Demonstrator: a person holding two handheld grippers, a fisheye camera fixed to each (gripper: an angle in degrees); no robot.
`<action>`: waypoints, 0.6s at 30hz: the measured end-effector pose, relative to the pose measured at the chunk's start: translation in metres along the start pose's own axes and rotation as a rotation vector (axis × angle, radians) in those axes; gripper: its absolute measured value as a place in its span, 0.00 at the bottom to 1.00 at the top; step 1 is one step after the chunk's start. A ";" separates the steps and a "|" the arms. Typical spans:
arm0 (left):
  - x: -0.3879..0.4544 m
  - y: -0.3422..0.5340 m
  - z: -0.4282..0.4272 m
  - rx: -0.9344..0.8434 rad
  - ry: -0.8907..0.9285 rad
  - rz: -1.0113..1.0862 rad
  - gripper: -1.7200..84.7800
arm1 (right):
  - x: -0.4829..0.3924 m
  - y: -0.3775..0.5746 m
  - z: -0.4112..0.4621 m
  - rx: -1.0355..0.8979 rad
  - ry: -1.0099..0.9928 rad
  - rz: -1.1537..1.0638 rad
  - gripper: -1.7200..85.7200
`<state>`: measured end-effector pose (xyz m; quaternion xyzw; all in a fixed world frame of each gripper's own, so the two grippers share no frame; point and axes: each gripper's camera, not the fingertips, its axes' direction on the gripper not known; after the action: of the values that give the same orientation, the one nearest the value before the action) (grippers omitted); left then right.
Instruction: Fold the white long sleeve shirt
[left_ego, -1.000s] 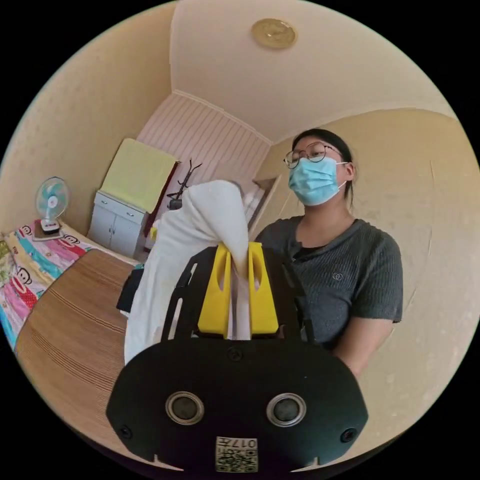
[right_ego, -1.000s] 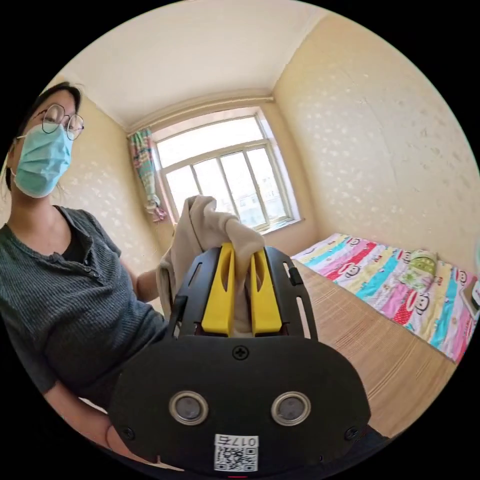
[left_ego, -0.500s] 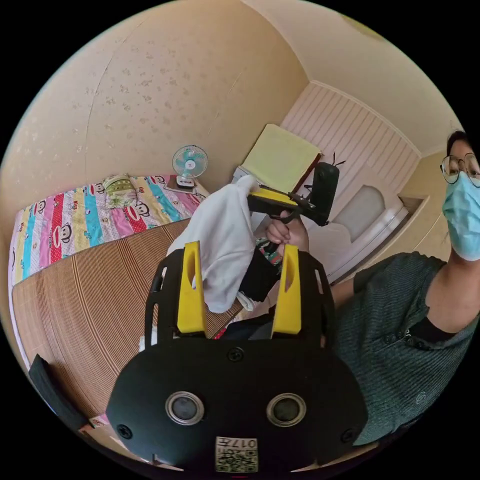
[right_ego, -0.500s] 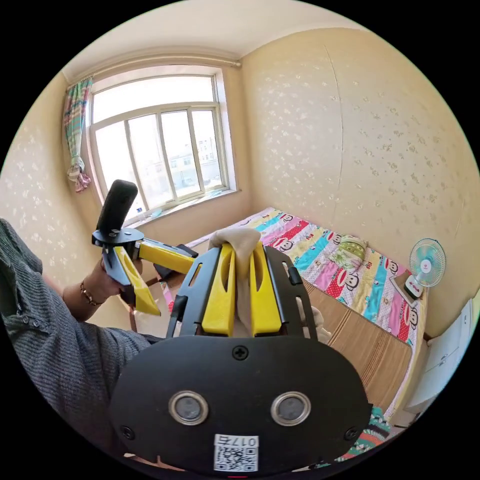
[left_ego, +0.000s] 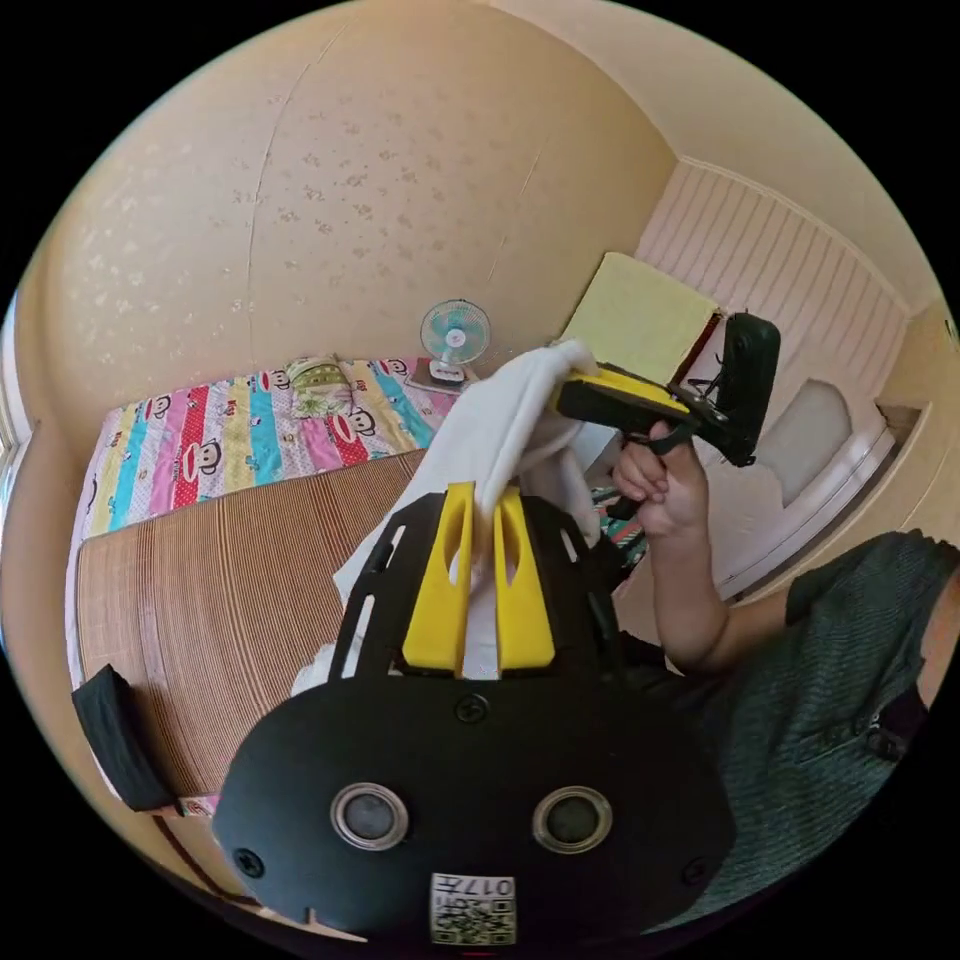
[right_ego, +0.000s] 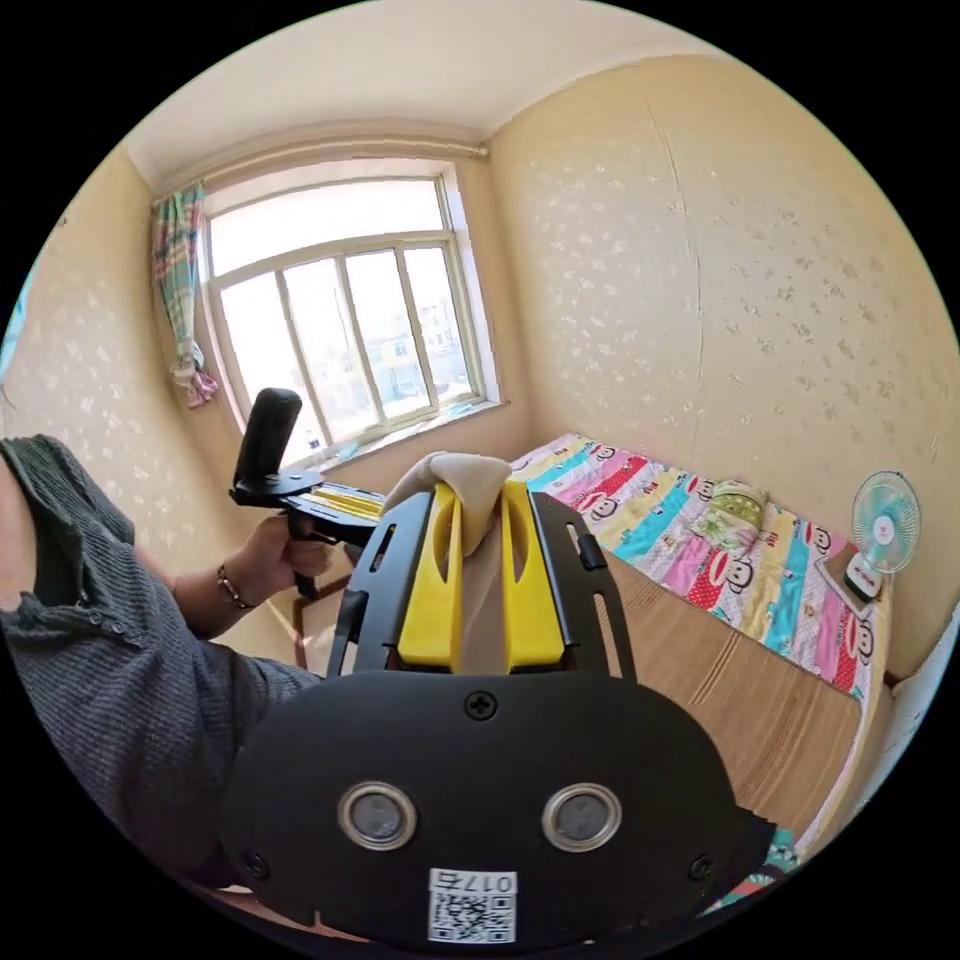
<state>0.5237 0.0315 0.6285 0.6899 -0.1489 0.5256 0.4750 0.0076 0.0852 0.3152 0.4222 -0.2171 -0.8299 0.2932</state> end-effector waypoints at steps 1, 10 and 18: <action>0.000 -0.002 -0.006 0.019 0.024 0.002 0.05 | 0.008 0.007 -0.012 0.051 -0.095 -0.007 0.11; 0.012 -0.016 -0.090 0.240 -0.020 -0.123 0.04 | 0.023 0.093 0.005 0.071 -0.381 0.152 0.16; 0.046 -0.041 -0.128 0.298 -0.125 -0.131 0.04 | -0.055 0.063 0.121 -0.277 -0.108 0.138 0.20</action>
<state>0.4966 0.1692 0.6479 0.7923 -0.0531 0.4659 0.3904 -0.0473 0.0892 0.4516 0.3166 -0.1445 -0.8512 0.3929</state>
